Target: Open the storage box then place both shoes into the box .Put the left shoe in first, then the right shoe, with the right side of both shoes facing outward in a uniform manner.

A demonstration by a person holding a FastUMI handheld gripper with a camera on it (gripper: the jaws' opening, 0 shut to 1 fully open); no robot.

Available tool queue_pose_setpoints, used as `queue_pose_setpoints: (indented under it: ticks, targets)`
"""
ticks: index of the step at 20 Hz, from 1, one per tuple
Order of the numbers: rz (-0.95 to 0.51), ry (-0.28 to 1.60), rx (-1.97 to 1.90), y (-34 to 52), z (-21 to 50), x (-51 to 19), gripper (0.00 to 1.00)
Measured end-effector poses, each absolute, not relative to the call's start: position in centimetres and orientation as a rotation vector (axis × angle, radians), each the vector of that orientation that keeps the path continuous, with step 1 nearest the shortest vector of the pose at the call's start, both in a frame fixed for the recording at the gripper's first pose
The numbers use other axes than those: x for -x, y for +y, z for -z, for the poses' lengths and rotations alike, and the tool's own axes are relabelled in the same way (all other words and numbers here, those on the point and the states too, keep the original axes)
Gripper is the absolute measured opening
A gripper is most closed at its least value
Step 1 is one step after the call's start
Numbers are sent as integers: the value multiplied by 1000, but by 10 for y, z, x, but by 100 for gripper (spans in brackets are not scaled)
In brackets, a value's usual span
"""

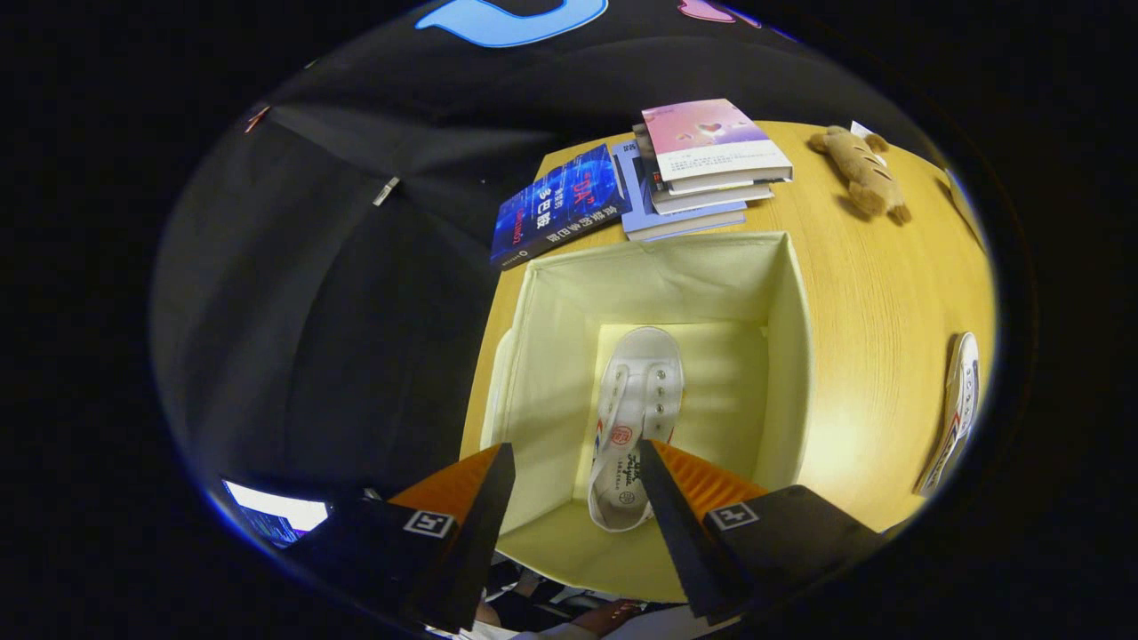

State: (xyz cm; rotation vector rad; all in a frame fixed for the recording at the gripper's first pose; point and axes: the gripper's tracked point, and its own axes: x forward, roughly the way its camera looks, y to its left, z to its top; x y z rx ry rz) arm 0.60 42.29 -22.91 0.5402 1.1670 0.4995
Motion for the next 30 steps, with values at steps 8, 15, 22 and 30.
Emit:
queue_pose_setpoints:
  ticks: [8, 15, 22, 30]
  targets:
    - [-512, 989, -508, 296, 181, 12, 93]
    - [-198, 1015, -276, 87, 269, 55, 93]
    - [-47, 1144, -85, -15, 375, 98, 89]
    - [-36, 1105, -16, -33, 428, 60, 78]
